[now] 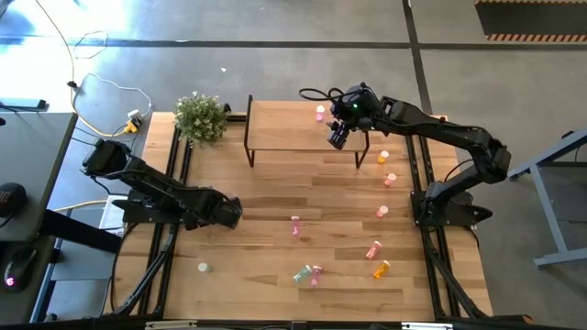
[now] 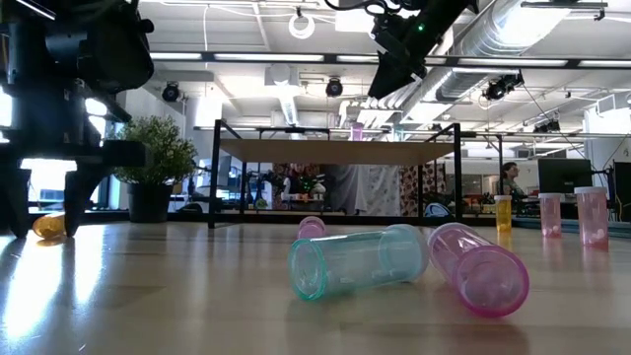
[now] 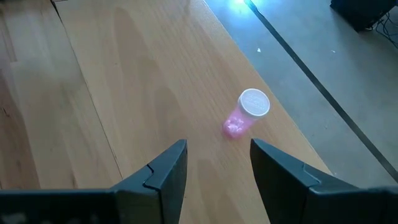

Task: Pick and place medicine bottles onto shelf by color
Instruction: Put the middle orange pill bottle on the shelf

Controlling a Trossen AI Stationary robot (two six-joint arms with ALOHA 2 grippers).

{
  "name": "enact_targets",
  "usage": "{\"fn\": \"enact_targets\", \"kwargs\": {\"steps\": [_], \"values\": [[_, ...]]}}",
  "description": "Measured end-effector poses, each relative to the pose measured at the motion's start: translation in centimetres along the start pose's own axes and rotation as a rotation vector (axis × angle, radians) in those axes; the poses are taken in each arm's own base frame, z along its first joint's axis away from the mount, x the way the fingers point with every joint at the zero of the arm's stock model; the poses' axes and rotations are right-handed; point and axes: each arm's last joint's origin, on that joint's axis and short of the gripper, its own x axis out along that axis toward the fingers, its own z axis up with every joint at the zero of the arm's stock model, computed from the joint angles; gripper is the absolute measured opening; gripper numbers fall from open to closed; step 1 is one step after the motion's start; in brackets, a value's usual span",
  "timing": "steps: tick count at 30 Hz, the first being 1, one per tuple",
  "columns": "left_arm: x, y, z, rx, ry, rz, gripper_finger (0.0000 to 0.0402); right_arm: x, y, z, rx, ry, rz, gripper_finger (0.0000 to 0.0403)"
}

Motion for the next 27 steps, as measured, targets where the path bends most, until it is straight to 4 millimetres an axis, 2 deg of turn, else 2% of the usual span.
{"fn": "enact_targets", "kwargs": {"steps": [12, 19, 27], "values": [[0.1, 0.0, 0.0, 0.07, 0.001, -0.004, 0.0094, 0.0, 0.0, 0.0, 0.0, 0.0, 0.0, 0.0168], [-0.6, 0.0, 0.2, 0.14, 0.02, -0.058, 0.0096, -0.1, 0.5, 0.1, 0.003, -0.011, 0.084, 0.0168], [-2.8, -1.2, 0.1, 0.322, -0.007, -0.367, 0.0098, -0.4, 1.5, 0.2, 0.121, -0.016, 0.331, 0.0168]]}}
